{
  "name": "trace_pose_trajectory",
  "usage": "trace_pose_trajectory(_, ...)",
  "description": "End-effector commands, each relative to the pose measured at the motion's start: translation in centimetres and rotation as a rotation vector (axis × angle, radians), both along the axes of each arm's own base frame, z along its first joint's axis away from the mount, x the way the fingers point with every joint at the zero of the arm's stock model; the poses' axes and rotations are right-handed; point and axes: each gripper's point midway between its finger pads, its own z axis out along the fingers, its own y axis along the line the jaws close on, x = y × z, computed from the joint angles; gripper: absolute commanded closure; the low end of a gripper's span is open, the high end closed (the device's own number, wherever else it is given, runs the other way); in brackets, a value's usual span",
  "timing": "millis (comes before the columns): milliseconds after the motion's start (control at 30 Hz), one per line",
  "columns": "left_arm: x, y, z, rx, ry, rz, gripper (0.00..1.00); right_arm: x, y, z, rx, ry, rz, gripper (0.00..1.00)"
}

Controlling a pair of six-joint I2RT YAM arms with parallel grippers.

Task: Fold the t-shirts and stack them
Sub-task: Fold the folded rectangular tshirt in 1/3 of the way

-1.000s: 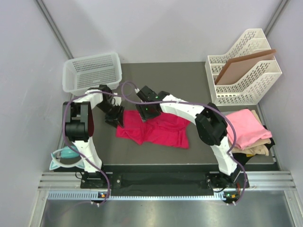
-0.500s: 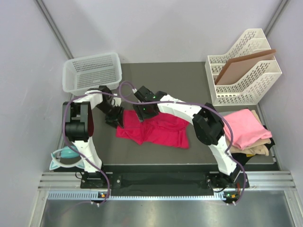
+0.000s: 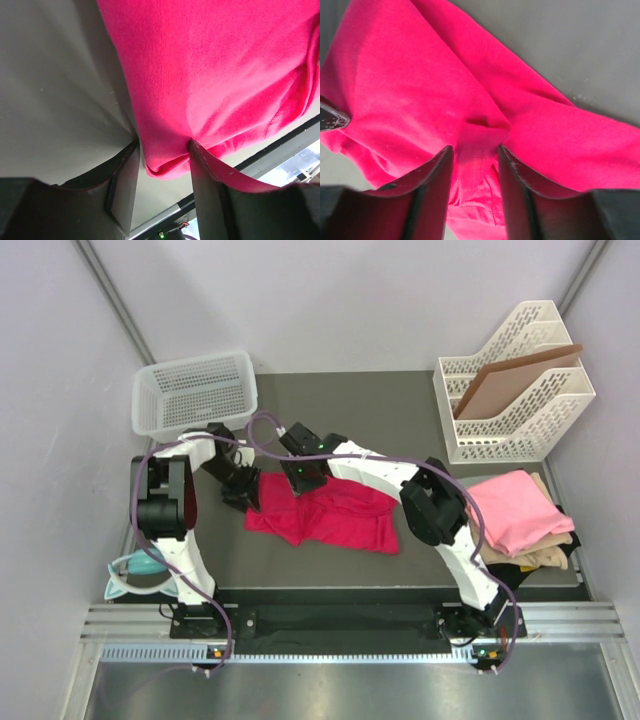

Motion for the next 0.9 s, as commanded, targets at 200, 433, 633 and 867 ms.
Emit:
trace_pose_trajectory(200, 0.0, 0.1, 0.5, 0.001, -0.051, -0.044, 0.51, 0.3, 0.6, 1.1, -0.001, -0.053, 0.010, 0.79)
trace_pose_trajectory(433, 0.0, 0.1, 0.5, 0.001, -0.052, -0.044, 0.51, 0.9, -3.0, 2.1, -0.052, -0.092, -0.034, 0.83)
trace_pose_trajectory(633, 0.0, 0.1, 0.6, 0.001, -0.049, -0.048, 0.51, 0.9, -5.9, 1.6, -0.080, -0.085, -0.065, 0.81)
trace_pose_trajectory(867, -0.1, 0.1, 0.6, 0.001, -0.048, -0.045, 0.52, 1.4, -7.9, 1.7, -0.138, -0.104, -0.086, 0.49)
